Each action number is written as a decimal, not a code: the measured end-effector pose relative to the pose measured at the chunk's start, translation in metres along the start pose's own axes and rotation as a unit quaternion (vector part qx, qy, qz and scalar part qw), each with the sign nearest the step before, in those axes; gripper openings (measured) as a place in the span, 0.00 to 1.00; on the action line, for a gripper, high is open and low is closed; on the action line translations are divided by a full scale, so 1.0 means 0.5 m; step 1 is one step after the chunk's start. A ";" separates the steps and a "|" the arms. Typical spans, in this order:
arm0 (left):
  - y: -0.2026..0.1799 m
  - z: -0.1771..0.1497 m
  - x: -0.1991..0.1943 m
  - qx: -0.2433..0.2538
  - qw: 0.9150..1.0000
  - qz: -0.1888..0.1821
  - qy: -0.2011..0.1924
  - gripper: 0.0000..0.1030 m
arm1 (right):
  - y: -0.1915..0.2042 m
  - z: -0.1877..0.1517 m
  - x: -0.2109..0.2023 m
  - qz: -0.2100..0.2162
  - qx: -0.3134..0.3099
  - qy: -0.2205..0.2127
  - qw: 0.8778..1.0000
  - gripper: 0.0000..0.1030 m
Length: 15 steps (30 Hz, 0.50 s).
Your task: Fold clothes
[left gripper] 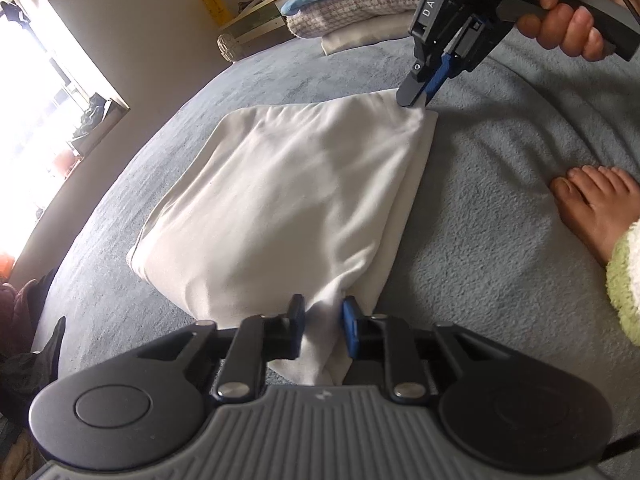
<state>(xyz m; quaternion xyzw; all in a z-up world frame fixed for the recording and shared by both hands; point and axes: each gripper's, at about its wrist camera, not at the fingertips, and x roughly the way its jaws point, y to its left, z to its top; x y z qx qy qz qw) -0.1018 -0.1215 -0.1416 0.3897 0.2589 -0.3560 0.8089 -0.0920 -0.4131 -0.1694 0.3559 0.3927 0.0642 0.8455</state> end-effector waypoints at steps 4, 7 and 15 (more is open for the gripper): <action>0.005 -0.003 -0.024 0.005 1.000 0.001 -0.026 0.08 | 0.004 0.002 -0.012 0.006 0.000 -0.010 1.000 0.07; 0.012 -0.002 -0.041 0.020 0.999 -0.007 -0.039 0.07 | 0.008 0.005 -0.026 0.011 0.002 -0.015 1.000 0.07; 0.011 -0.001 -0.041 0.034 0.998 -0.018 -0.041 0.07 | 0.012 0.000 -0.027 -0.002 -0.005 -0.007 1.000 0.06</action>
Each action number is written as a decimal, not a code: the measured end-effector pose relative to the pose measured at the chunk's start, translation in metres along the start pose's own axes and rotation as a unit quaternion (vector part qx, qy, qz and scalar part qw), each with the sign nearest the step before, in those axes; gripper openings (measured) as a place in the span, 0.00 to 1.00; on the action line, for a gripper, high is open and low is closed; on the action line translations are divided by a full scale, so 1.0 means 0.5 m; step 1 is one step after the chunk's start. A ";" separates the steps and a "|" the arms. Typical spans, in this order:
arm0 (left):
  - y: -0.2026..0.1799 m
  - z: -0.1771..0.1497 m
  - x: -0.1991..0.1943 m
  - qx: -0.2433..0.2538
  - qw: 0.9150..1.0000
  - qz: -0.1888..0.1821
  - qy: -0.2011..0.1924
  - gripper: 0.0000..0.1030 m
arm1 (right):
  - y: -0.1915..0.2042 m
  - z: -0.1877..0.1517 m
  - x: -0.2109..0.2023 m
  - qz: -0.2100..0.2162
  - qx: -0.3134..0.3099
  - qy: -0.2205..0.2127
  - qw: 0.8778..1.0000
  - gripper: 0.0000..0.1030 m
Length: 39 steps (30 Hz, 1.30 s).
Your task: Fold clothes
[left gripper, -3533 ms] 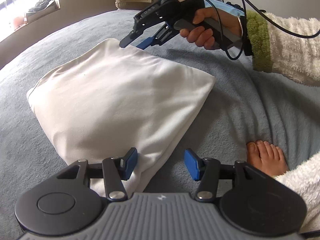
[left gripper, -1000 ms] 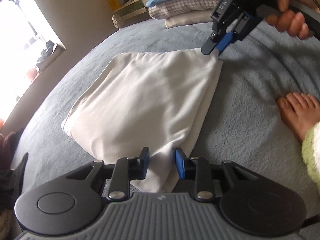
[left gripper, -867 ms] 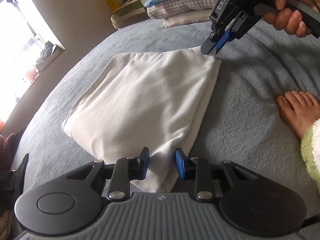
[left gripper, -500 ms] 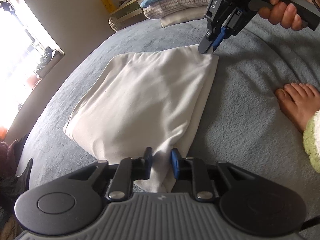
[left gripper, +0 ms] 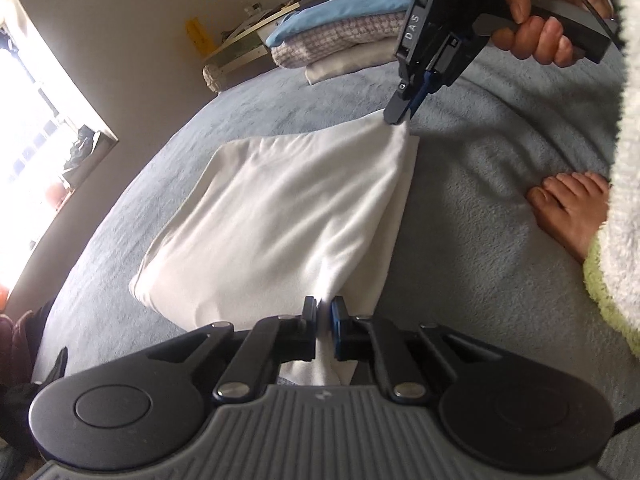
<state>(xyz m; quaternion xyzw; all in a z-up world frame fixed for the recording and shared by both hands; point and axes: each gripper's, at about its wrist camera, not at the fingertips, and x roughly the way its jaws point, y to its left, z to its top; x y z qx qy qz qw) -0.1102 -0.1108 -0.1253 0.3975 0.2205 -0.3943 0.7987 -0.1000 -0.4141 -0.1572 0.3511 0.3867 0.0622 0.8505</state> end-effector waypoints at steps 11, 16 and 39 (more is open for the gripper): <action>-0.003 -0.008 0.005 0.015 1.000 -0.011 0.006 0.07 | -0.003 -0.009 0.006 -0.017 -0.010 0.008 1.000 0.06; -0.005 -0.012 0.006 0.020 1.000 -0.014 0.013 0.07 | -0.006 -0.014 0.012 -0.028 -0.016 0.016 0.999 0.06; 0.118 0.003 0.050 -0.207 0.973 -0.102 -0.018 0.25 | 0.232 0.004 0.117 0.008 -0.297 0.044 0.954 0.12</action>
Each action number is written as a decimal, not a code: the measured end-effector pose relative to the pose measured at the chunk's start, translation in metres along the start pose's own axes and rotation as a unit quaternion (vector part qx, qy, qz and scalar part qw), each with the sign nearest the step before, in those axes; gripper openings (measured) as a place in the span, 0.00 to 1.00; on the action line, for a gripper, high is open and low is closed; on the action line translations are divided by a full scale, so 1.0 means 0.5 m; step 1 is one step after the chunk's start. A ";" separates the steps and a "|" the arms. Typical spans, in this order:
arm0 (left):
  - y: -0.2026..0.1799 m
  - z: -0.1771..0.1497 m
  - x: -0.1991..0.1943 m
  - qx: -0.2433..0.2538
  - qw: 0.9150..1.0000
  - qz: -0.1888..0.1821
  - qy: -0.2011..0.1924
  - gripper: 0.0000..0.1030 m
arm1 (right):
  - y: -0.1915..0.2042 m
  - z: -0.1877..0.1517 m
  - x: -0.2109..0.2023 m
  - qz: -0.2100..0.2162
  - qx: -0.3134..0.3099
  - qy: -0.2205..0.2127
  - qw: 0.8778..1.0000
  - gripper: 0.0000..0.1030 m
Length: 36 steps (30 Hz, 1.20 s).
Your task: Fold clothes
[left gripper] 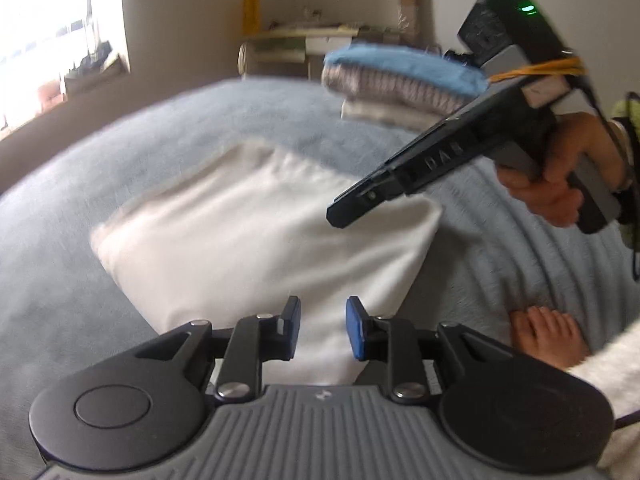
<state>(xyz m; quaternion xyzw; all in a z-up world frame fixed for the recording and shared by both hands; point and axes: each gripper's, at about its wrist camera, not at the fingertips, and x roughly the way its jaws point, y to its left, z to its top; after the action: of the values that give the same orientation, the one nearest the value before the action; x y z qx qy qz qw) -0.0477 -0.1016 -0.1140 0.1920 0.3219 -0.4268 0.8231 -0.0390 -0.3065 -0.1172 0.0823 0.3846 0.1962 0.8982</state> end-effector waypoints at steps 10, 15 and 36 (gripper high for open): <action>0.027 -0.024 -0.064 -0.034 0.998 -0.060 -0.015 0.36 | -0.009 -0.030 -0.049 -0.038 -0.043 0.035 0.998 0.12; 0.065 0.033 -0.031 -0.068 0.996 -0.046 -0.038 0.40 | -0.022 0.027 -0.033 -0.040 -0.036 -0.029 0.998 0.12; 0.135 0.037 0.034 -0.194 0.981 -0.009 -0.005 0.53 | -0.132 0.105 0.121 -0.063 0.053 -0.035 0.996 0.10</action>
<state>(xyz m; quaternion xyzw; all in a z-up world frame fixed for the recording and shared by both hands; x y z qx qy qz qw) 0.0222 -0.0845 -0.1098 0.0231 0.3963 -0.3648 0.8422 0.0559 -0.3409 -0.1408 0.1120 0.3672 0.1153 0.9162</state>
